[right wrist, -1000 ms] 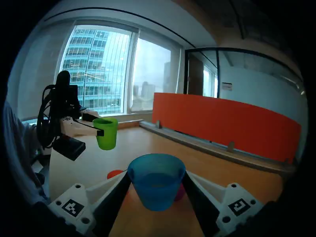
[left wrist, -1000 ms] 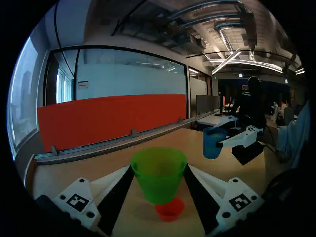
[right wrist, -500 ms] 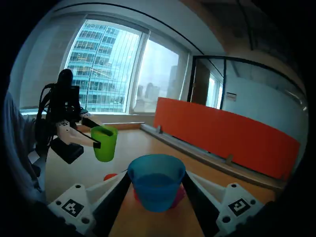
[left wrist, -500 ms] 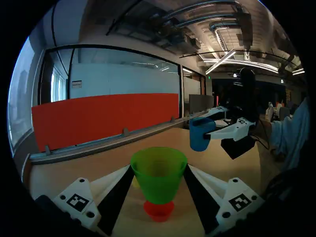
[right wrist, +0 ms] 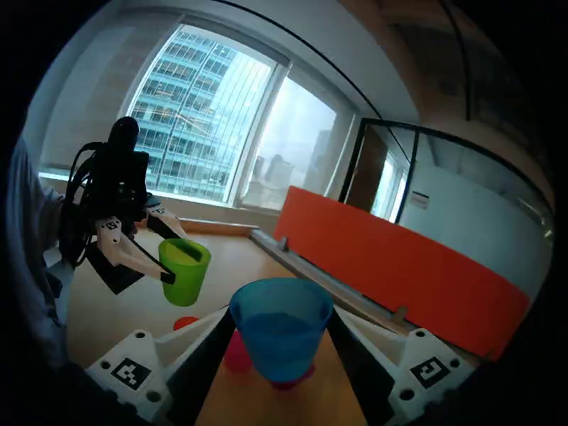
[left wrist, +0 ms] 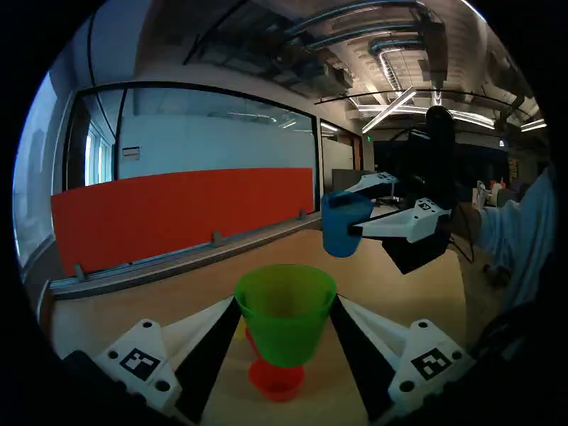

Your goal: Pour water

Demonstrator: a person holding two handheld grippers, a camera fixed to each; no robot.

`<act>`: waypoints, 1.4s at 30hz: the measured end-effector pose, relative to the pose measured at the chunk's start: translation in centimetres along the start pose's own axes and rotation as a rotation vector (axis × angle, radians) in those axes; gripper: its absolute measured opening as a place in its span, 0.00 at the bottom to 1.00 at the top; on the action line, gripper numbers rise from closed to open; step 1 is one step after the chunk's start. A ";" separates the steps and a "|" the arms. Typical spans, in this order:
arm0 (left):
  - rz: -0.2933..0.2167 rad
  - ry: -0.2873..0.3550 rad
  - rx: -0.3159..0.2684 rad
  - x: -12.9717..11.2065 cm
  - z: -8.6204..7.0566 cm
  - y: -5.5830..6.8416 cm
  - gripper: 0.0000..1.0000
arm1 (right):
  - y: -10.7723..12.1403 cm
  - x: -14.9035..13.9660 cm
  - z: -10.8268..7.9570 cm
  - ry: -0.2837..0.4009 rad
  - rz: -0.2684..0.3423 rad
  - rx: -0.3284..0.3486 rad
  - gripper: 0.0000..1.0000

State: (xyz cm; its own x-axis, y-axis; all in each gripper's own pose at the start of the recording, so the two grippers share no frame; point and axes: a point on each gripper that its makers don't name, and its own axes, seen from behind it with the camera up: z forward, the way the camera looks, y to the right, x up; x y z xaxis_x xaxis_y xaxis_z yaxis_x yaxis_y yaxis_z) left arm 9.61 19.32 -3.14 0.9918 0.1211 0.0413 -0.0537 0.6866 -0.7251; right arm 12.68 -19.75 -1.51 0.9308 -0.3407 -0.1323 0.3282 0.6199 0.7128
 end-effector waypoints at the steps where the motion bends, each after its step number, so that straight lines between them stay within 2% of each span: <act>1: 0.002 0.000 -0.003 0.0 0.1 0.1 0.87 | 0.2 0.2 0.1 0.002 -0.011 -0.002 0.91; 17: 0.032 0.011 -0.045 0.4 1.5 1.4 0.87 | 2.5 3.9 1.2 0.034 -0.191 -0.024 0.91; 29: 0.031 0.026 -0.069 0.8 2.4 2.2 0.87 | 3.9 6.8 2.3 0.047 -0.332 -0.036 0.91; 42: 0.018 0.035 -0.070 1.1 2.8 2.2 0.87 | 5.0 9.7 3.5 0.064 -0.475 -0.049 0.91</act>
State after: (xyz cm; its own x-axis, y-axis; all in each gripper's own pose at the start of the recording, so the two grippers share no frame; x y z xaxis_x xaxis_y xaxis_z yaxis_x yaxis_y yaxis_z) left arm 10.21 22.98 -2.73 0.9942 0.1072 0.0045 -0.0647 0.6326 -0.7718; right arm 22.76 -22.39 3.16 0.6839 -0.5510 -0.4782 0.7250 0.4396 0.5302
